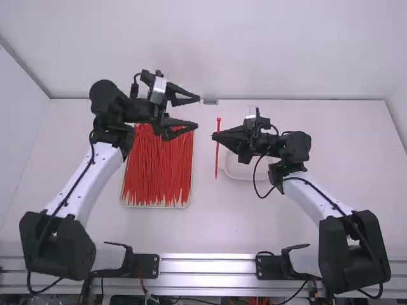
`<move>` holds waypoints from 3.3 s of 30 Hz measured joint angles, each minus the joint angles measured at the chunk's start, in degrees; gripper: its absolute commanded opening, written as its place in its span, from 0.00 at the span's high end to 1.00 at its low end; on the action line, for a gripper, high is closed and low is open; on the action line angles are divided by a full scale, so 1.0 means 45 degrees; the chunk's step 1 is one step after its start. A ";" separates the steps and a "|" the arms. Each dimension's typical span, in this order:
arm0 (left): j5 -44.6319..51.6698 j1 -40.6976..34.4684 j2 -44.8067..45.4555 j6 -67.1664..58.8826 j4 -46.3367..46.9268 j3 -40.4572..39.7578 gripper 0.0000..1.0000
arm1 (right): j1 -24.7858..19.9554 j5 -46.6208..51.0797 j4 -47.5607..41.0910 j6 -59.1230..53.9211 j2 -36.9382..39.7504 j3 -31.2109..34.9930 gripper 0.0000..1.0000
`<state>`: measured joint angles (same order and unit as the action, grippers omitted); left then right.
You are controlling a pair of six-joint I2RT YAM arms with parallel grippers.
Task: Fasten the cable tie
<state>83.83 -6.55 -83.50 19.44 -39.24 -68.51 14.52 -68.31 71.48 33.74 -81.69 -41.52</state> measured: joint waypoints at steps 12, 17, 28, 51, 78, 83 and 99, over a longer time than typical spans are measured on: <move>0.0685 -0.0981 -0.0729 0.0112 0.0151 -0.0214 0.26 | 0.0321 0.1209 -0.0019 0.0529 0.0000 0.0000 1.00; 0.0510 -0.1302 -0.0729 0.0112 0.0228 -0.0214 0.36 | 0.0544 0.1443 -0.0005 0.0447 0.0000 0.0000 1.00; -0.0131 -0.1443 -0.0729 0.0112 0.0563 -0.0214 0.72 | 0.0709 0.1501 -0.0015 0.0437 0.0000 0.0000 1.00; -0.1035 -0.1617 -0.0729 0.0423 0.0155 -0.0214 0.98 | 0.0563 0.1151 -0.0024 0.0447 0.0000 0.0000 0.37; -0.2341 -0.0534 -0.0729 0.8121 -0.6125 -0.0214 0.98 | 0.0287 -0.1758 -0.2113 -0.2016 0.0000 0.0000 0.03; -0.2458 -0.0588 -0.0729 0.8568 -0.6635 -0.0214 0.98 | 0.0699 -0.2040 -0.2127 -0.2191 0.0000 0.0000 0.18; -0.2467 -0.0661 -0.0729 0.9355 -0.7689 -0.0214 0.98 | 0.0874 -0.2361 -0.2924 -0.2254 -0.0005 0.0000 0.78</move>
<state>72.73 -9.52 -86.78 61.54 -73.84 -69.47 18.46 -78.94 58.33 23.59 -81.71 -41.52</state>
